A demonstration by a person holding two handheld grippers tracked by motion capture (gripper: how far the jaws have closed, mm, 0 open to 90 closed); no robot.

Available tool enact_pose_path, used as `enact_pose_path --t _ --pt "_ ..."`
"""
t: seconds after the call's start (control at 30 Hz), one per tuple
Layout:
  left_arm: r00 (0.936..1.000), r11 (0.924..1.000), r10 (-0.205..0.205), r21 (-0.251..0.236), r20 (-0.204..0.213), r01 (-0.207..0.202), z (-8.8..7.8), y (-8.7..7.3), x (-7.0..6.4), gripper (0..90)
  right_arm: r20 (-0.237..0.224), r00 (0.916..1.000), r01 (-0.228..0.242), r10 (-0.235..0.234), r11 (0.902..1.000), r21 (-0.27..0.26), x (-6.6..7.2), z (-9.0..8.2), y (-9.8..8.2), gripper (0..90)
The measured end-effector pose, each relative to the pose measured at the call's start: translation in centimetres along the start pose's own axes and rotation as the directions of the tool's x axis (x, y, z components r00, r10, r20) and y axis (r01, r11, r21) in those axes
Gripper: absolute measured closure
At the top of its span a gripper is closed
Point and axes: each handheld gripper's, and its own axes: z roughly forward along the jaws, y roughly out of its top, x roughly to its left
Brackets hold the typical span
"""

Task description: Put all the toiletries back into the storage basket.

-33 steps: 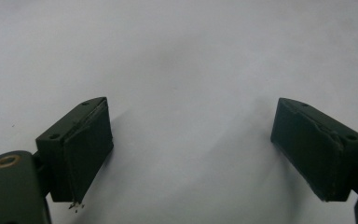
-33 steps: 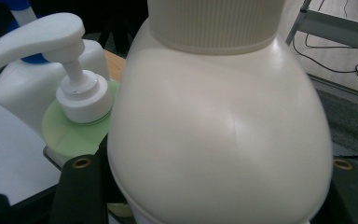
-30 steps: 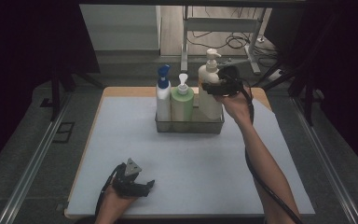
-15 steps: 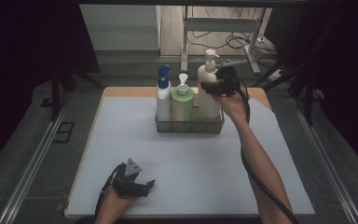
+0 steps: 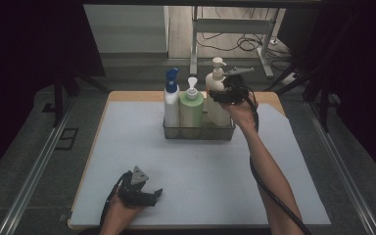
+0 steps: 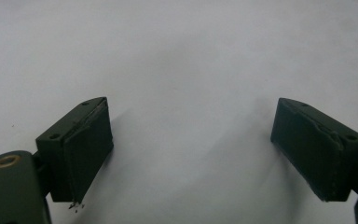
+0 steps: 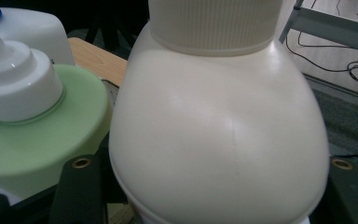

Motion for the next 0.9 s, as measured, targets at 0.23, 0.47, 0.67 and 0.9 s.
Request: enact_pose_path --t 0.23,0.47,0.67,0.9 --pt "1.0 1.0 0.0 0.0 0.0 0.0 0.0 0.0 0.0 12.3 -0.008 0.9999 -0.01 0.01 0.9999 0.013 0.0 0.6 -0.9 37.1" --pt "1.0 1.0 -0.003 0.0 0.0 0.003 0.0 0.0 0.0 12.3 -0.02 0.9997 -0.012 0.013 0.9996 0.025 0.0 0.9 -1.7 37.1" --pt "1.0 1.0 -0.003 0.0 0.0 0.003 0.0 0.0 0.0 12.3 -0.033 0.9992 -0.02 0.021 0.9992 0.035 0.2 0.9 -2.3 37.2" --pt "1.0 1.0 0.0 0.0 0.0 0.0 0.0 0.0 0.0 12.3 -0.032 0.9992 -0.02 0.021 0.9991 0.036 0.3 0.6 -2.7 37.2"
